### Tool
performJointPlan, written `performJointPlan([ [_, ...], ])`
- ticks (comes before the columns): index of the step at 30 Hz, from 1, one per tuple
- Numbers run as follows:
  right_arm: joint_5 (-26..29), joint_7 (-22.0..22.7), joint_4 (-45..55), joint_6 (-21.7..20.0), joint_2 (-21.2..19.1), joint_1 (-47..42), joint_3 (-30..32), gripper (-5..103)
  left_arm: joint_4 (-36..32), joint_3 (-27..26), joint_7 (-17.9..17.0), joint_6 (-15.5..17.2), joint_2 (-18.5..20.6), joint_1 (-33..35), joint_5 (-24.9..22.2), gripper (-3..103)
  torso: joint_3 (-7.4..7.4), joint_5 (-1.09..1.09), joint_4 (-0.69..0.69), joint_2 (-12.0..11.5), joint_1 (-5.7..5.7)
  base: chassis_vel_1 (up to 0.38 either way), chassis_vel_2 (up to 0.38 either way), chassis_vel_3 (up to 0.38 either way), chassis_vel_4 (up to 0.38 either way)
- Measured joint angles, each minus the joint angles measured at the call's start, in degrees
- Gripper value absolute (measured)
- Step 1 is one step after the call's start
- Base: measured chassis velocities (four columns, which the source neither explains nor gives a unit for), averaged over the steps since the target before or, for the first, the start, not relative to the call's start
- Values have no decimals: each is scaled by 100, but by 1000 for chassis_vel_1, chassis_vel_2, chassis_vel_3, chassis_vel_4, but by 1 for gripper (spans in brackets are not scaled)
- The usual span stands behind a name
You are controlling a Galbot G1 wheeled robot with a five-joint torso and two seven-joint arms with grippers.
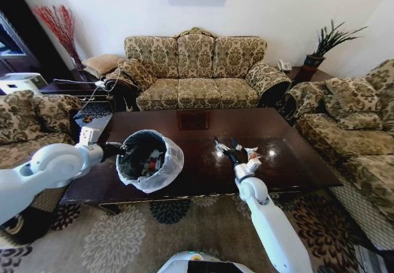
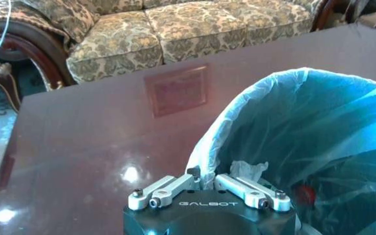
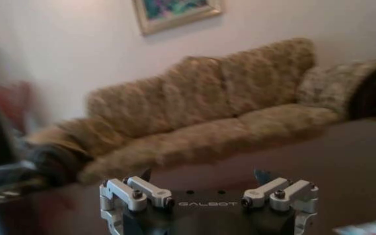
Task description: Move to the front of the table and place the trash on the table into the trash bin.
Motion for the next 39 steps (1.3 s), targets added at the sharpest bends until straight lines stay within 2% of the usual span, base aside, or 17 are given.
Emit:
performJointPlan([
  [2, -169, 75, -589, 85, 16, 160, 149, 100, -87, -26, -2, 0, -148, 1, 4, 0, 0, -3, 0, 0, 0, -101, -83, 129, 110],
  [8, -510, 92, -1422, 334, 54, 481, 307, 100, -180, -35, -1, 1, -303, 19, 58, 0, 0, 1, 0, 0, 0, -193, -184, 193, 190],
  [13, -803, 123, -1990, 472, 169, 835, 308, 100, -299, -5, 8, 1, -364, 20, 70, 0, 0, 1, -3, 0, 1, -241, -201, 195, 200],
  [15, -1004, 173, -2282, 513, 222, 1021, 189, 100, -428, -3, 16, 1, -415, 31, 71, 0, 0, 8, -6, 0, 1, -111, -131, 75, 97],
  [17, -1030, 190, -2380, 497, 226, 1080, 115, 100, -488, -5, 16, 1, -437, 36, 69, 0, 0, 5, -6, 0, 1, -89, -97, 10, 40],
  [19, -994, 191, -2507, 432, 246, 1161, -6, 100, -573, -20, 14, 2, -477, 40, 60, 0, -1, -8, -3, 0, -1, 0, 0, 0, 0],
  [23, -826, 161, -2701, 342, 267, 1262, -176, 100, -649, -22, 1, 7, -507, 46, 57, 0, -1, -4, 7, 0, -1, 60, 50, -6, -11],
  [28, -779, 140, -3052, 202, 323, 1441, -275, 101, -684, -17, -7, 12, -553, 49, 68, 0, -1, -4, 1, 0, 0, 28, 33, -8, -7],
  [30, -825, 156, -3146, 126, 368, 1478, -279, 92, -725, -14, -6, 14, -604, 54, 74, 0, 0, 4, -1, 0, 1, 0, 0, 0, 0],
  [32, -841, 162, -3147, 94, 374, 1475, -277, 92, -732, -14, -4, 15, -618, 56, 77, 0, 0, 4, -2, 0, 1, 0, 0, 0, 0],
  [34, -866, 176, -3138, 27, 372, 1450, -270, 82, -738, -19, 2, 17, -655, 61, 91, 0, 0, -2, -3, 0, 1, 0, 0, 0, 0],
  [37, -876, 207, -3115, -17, 371, 1406, -269, 76, -739, -24, 3, 17, -702, 62, 119, 0, 0, -2, -2, 0, 0, 0, 0, 0, 0],
  [38, -878, 231, -3091, -20, 371, 1380, -266, 65, -738, -24, 5, 18, -726, 64, 148, 0, -1, -4, -1, 0, 0, 0, 0, 0, 0],
  [39, -878, 231, -3091, -20, 371, 1380, -266, 65, -738, -24, 5, 18, -726, 64, 148, 0, -1, -4, -1, 0, 0, 0, 0, 0, 0],
])
